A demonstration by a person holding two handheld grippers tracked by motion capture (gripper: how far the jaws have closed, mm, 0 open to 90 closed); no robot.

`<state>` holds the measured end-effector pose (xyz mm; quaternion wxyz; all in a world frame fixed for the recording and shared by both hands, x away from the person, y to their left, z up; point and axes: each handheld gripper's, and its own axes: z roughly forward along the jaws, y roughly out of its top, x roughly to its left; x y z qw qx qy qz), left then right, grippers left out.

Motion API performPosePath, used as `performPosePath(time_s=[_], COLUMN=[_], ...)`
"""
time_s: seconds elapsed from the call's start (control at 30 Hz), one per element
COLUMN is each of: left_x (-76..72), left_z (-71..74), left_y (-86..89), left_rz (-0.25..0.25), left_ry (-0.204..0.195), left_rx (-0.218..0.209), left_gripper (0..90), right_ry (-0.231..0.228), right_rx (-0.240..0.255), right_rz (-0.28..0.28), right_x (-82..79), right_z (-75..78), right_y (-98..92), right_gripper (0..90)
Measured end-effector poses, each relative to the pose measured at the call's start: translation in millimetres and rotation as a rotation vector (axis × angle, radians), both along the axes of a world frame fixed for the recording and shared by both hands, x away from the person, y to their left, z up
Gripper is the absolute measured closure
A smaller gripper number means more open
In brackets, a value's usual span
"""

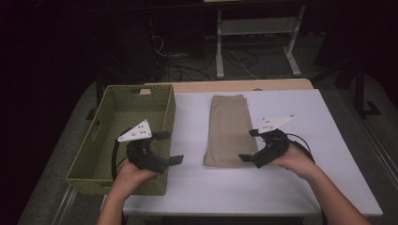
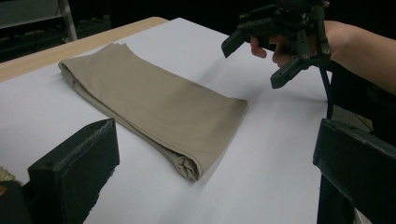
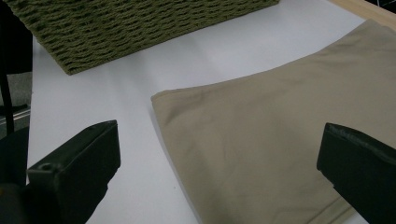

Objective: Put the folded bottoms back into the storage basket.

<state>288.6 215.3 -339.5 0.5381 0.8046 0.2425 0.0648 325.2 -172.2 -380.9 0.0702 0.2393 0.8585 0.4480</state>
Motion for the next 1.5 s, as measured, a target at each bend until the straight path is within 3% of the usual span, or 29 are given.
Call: performPosePath(time_s=[0.33, 0.53, 0.73, 1.07, 1.5], left_x=[0.0, -0.3, -0.5, -0.4, -0.3], left_z=[0.0, 0.0, 0.0, -0.1, -0.1], left_y=[0.0, 0.2, 0.1, 0.4, 0.6], left_rz=[0.000, 0.001, 0.002, 0.003, 0.002], left_ry=[0.001, -0.001, -0.002, 0.001, 0.002], left_rx=[-0.002, -0.003, -0.002, -0.006, -0.008], left_gripper=[0.5, 0.4, 0.5, 0.5, 0.5], right_ry=[0.013, 0.017, 0.035, 0.045, 0.060], right_rx=[-0.012, -0.012, -0.022, -0.046, -0.090], right_rz=[0.027, 0.048, 0.057, 0.087, 0.122], right_x=[6.2, 8.0, 8.8, 7.3, 6.5], right_z=[-6.1, -9.8, -15.6, -26.2, -38.7], right_y=[11.6, 13.7, 14.6, 19.9, 30.2], right_gripper=[0.1, 13.4, 18.6, 36.9, 49.0])
